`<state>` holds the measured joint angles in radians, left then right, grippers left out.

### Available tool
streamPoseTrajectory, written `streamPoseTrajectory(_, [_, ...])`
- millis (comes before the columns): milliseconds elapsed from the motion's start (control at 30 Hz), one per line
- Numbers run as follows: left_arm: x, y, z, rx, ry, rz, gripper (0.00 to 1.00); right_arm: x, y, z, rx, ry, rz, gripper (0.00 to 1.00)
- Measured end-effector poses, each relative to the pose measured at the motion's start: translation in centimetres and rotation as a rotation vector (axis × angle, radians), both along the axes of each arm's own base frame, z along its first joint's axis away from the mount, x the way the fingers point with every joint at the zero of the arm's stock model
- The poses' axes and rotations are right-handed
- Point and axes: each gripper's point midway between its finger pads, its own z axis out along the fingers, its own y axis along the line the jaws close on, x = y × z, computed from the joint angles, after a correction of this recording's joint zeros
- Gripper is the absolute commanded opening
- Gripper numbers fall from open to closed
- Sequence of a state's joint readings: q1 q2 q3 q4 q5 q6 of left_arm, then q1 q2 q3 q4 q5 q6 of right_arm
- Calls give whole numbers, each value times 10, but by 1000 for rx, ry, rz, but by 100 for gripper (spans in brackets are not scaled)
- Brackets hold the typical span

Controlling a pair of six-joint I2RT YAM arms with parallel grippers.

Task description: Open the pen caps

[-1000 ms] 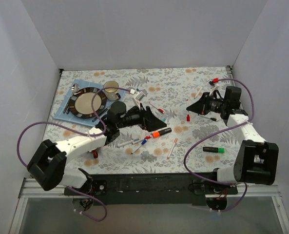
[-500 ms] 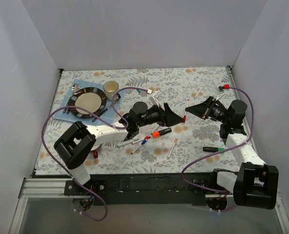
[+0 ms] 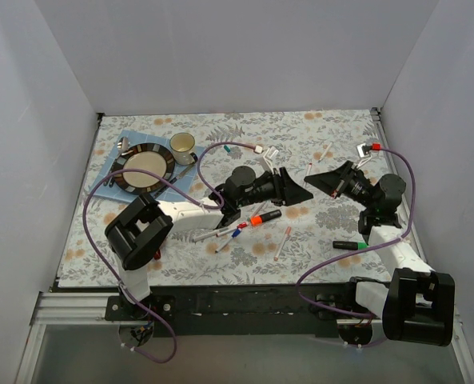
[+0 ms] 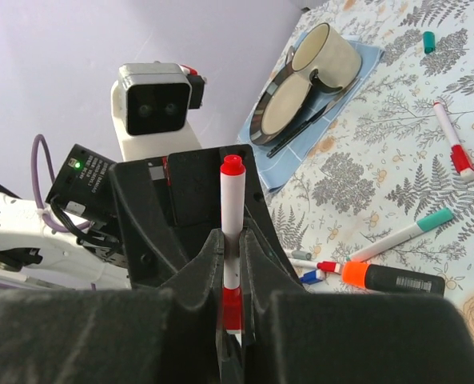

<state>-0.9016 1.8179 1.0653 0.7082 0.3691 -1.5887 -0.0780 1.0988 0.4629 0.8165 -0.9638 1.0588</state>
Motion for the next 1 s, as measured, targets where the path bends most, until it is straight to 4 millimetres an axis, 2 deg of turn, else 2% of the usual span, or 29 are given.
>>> streamPoseTrajectory(100, [-2,-2,0,-3,6,-6,31,0,0,3,7,-12,-5,1])
streamPoseTrajectory(200, [-2,-4,3,-10,7,-11,17,2,-1,4,8,-26,-17,1])
streamPoseTrajectory(233, [-3,-4,4,-14,7,-13,8,2,-1,3,8,-26,-21,1])
streamPoseTrajectory(267, [-3,-4,5,-15,4,-18,3,2,-2,2,9,-23,-26,1])
streamPoseTrajectory(300, [-4,-5,5,-14,4,-21,0,2,-2,0,10,-19,-26,1])
streamPoseTrajectory(367, [-6,-5,4,-11,5,-25,0,2,-2,0,8,-20,-25,1])
streamPoseTrajectory(400, [-6,-5,4,-11,4,-26,0,2,-2,0,6,-24,-25,6])
streamPoseTrajectory(433, [-6,-5,3,-8,5,-29,0,1,-1,0,0,-33,-22,17])
streamPoseTrajectory(467, [-7,-6,3,-5,6,-34,0,1,-1,0,-9,-48,-19,32])
streamPoseTrajectory(500, [-8,-6,3,-2,8,-39,0,-1,-1,0,-18,-62,-13,52])
streamPoseTrajectory(633, [-12,-6,0,15,22,-61,0,-8,2,-3,-76,-141,38,58])
streamPoseTrajectory(767, [-18,-6,-4,27,33,-96,0,-17,9,-7,-109,-181,98,49])
streamPoseTrajectory(800, [-19,-6,-5,29,34,-102,0,-18,10,-8,-113,-184,109,38])
streamPoseTrajectory(867, [-20,-6,-6,30,33,-114,0,-18,13,-8,-122,-185,118,26])
streamPoseTrajectory(900, [-21,-7,-5,26,30,-125,0,-17,13,-9,-124,-177,118,8])
streamPoseTrajectory(933, [-21,-8,-3,23,26,-132,0,-15,14,-11,-127,-174,119,1])
streamPoseTrajectory(1000, [-22,-9,-6,28,20,-143,0,-16,17,-10,-117,-149,137,1])
